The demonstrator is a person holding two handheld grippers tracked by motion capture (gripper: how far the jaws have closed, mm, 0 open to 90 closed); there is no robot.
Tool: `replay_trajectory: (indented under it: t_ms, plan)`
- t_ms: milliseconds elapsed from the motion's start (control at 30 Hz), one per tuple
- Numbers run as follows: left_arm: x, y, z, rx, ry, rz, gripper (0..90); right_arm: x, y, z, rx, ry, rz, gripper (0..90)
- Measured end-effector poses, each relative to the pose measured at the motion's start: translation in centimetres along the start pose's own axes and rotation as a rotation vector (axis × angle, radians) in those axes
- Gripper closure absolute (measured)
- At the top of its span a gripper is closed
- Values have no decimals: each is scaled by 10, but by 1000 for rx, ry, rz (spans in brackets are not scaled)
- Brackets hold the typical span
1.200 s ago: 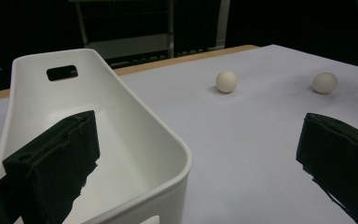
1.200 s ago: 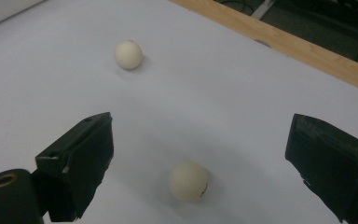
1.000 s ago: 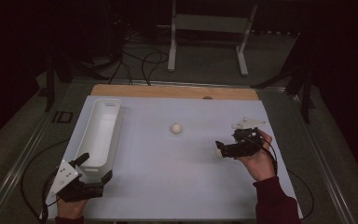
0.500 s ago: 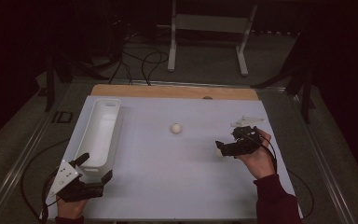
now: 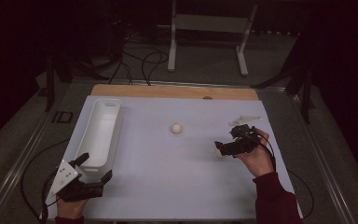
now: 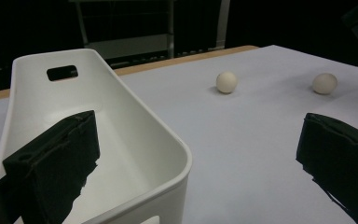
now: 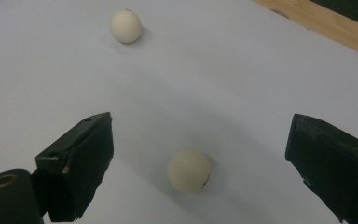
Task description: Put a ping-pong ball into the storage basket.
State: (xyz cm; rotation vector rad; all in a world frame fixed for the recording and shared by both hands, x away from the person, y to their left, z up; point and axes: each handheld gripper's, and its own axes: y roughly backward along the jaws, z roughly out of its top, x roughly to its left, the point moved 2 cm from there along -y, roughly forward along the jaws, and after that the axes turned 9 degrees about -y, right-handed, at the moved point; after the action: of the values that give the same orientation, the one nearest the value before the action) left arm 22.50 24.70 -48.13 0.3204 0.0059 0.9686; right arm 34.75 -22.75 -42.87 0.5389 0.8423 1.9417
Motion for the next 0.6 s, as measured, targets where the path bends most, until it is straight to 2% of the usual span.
replay_trajectory:
  t_ms: [600]
  plan:
    - [0,0,0,2,0,0,0,-1,-7,0,48,-5,2,72]
